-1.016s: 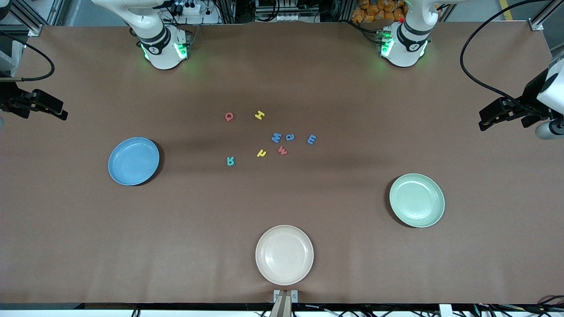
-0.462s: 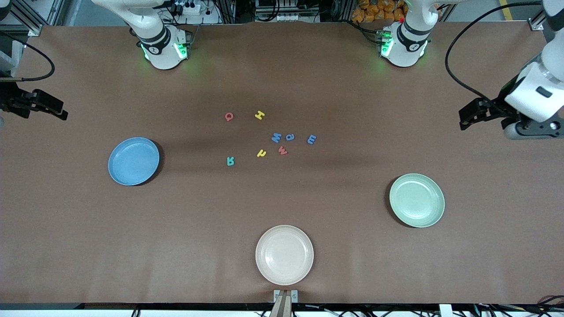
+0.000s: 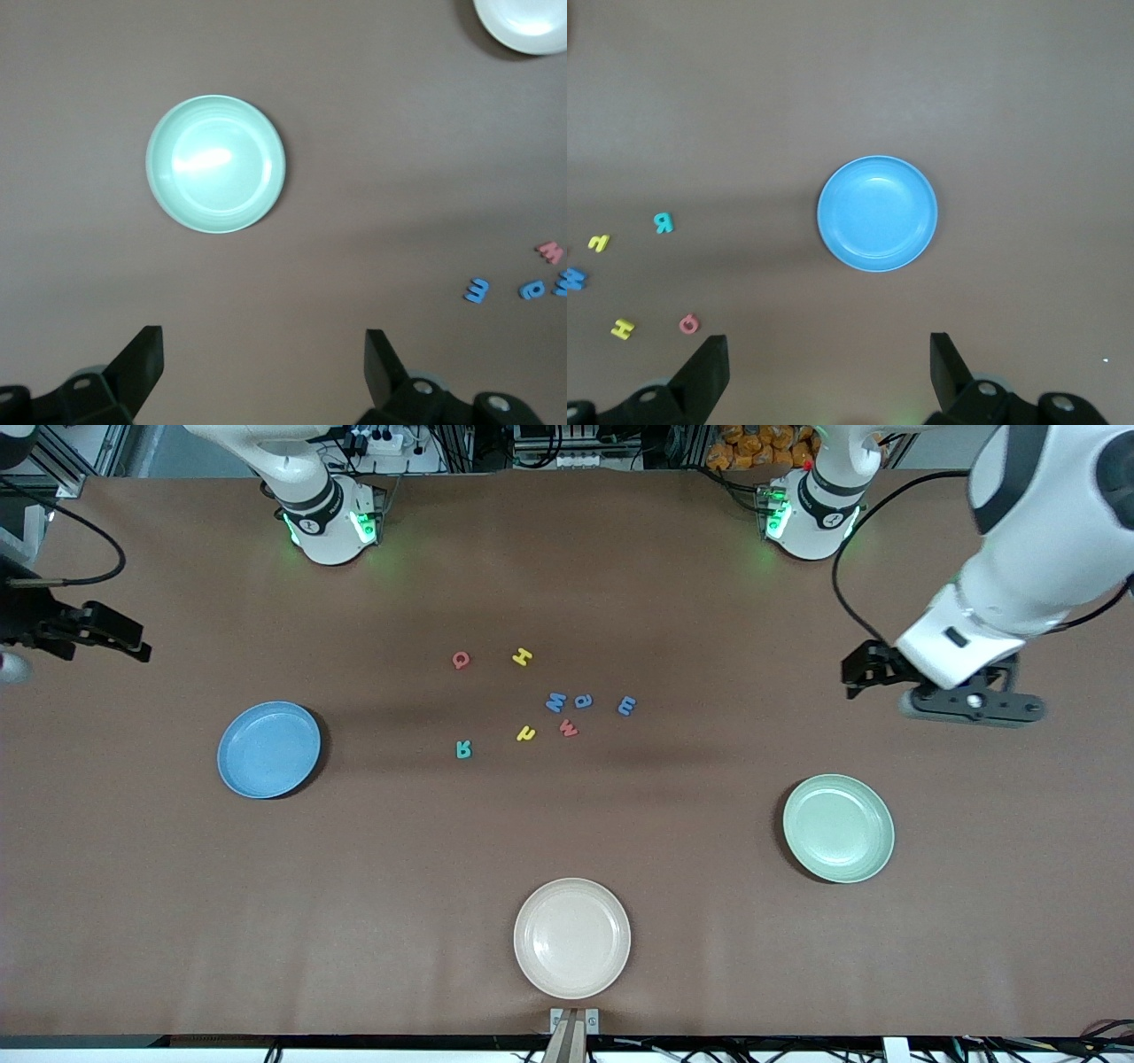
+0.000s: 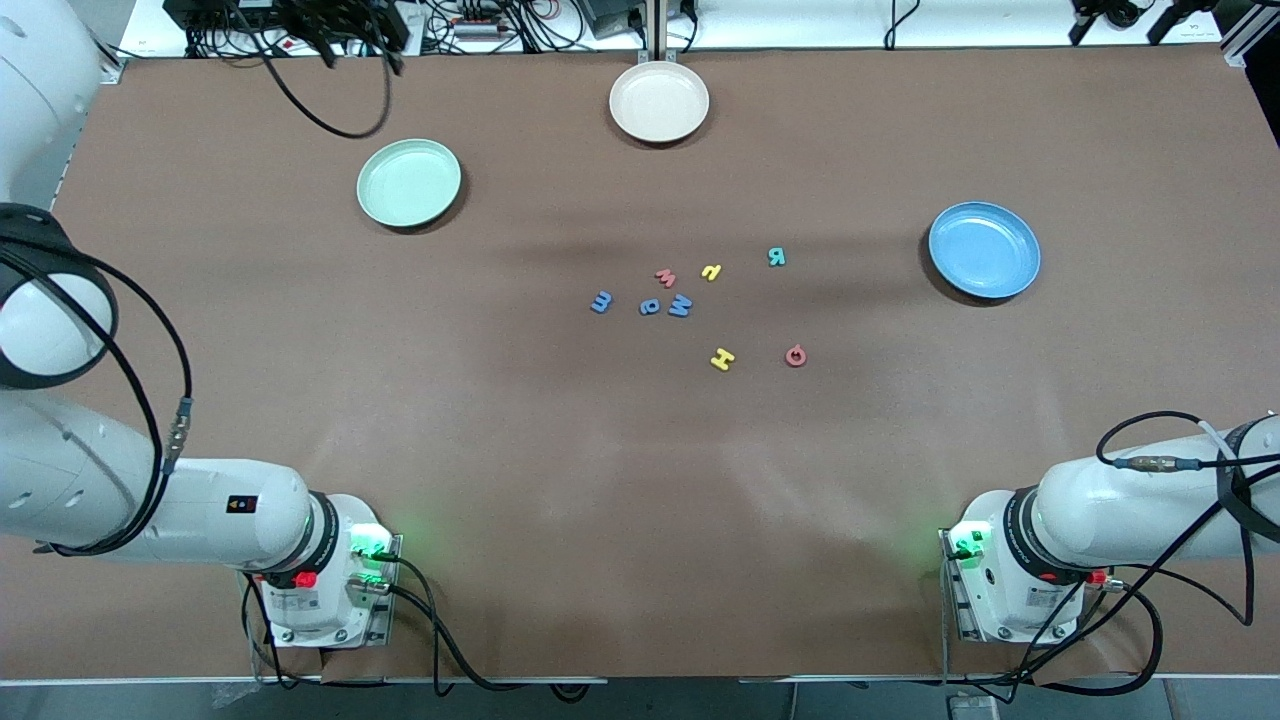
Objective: Sort uppercase to blue plate, lowercase to green plate
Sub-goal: 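Move both grippers from rest toward the scattered foam letters, then lower the left gripper to the blue letter while the right gripper nears pink, then grasp the blue letter with the left gripper while the right gripper grasps the pink letter, then carry the blue letter to the green plate while the right gripper carries pink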
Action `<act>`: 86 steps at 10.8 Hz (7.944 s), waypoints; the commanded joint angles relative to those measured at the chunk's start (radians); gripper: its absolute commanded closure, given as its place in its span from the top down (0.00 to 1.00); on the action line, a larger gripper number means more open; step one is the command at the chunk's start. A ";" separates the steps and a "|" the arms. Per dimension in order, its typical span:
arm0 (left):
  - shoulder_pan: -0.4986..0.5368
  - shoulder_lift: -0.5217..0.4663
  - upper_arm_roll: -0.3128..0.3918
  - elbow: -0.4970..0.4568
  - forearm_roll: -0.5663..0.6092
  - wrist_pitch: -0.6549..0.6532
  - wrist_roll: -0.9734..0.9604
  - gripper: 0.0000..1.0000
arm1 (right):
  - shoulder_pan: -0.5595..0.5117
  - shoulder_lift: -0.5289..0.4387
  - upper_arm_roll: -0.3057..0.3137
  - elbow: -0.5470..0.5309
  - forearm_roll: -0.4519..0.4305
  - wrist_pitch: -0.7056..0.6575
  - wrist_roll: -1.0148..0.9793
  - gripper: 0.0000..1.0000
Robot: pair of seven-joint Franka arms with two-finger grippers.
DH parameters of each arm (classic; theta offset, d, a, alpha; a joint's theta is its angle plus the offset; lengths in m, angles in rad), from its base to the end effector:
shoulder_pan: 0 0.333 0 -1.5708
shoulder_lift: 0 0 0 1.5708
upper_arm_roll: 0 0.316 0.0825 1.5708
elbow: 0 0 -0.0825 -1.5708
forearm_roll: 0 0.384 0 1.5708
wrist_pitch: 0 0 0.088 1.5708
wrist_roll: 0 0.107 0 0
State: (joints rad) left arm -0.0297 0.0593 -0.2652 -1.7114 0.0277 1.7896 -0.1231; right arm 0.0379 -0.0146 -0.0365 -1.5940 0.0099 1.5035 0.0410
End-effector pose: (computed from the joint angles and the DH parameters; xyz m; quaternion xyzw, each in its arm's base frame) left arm 0.5599 -0.1639 0.5440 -0.9960 0.0883 -0.0115 0.0035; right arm 0.5422 0.0017 0.6160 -0.9991 0.0196 0.0380 0.0044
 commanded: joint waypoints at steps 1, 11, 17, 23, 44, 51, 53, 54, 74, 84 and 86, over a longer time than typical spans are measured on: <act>0.013 -0.041 -0.055 -0.162 -0.022 0.158 0.017 1.00 | 0.081 -0.019 0.006 -0.026 0.002 -0.006 0.121 1.00; -0.030 0.236 -0.218 -0.157 -0.017 0.298 0.011 1.00 | 0.358 -0.021 0.007 -0.414 0.002 0.389 0.528 1.00; -0.169 0.344 -0.213 -0.162 0.003 0.428 -0.113 1.00 | 0.548 0.001 0.009 -0.742 0.001 0.832 0.753 1.00; -0.246 0.441 -0.213 -0.177 0.155 0.510 -0.332 1.00 | 0.565 0.111 0.013 -0.843 0.001 1.008 0.757 1.00; -0.282 0.516 -0.207 -0.335 0.411 0.752 -0.610 0.95 | 0.577 0.252 0.185 -0.955 0.156 1.218 0.743 0.88; -0.283 0.517 -0.204 -0.358 0.411 0.791 -0.616 0.85 | 0.560 0.257 0.185 -0.988 0.159 1.278 0.655 0.79; -0.285 0.525 -0.204 -0.359 0.413 0.791 -0.616 0.83 | 0.559 0.257 0.185 -0.988 0.159 1.278 0.655 0.72; -0.285 0.527 -0.204 -0.359 0.425 0.791 -0.616 0.82 | 0.559 0.255 0.185 -0.988 0.159 1.276 0.655 0.71; -0.056 0.330 -0.201 -0.294 0.457 0.595 -0.479 0.00 | 0.493 0.190 0.187 -0.951 0.162 1.118 0.564 0.19; 0.333 0.440 -0.201 -0.180 0.451 0.488 -0.092 0.00 | 0.326 0.174 -0.063 -0.727 0.054 0.814 -0.047 0.17; 0.343 0.520 -0.197 -0.104 0.449 0.488 -0.093 0.00 | 0.275 0.182 -0.066 -0.672 -0.101 0.801 -0.053 0.17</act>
State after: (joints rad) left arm 0.3078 0.5056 -0.4518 -1.9022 0.4719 2.2912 -0.2243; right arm 0.3485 0.1615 -0.1087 -2.3104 -0.0044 2.3318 0.0024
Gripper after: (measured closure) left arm 0.727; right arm 0.634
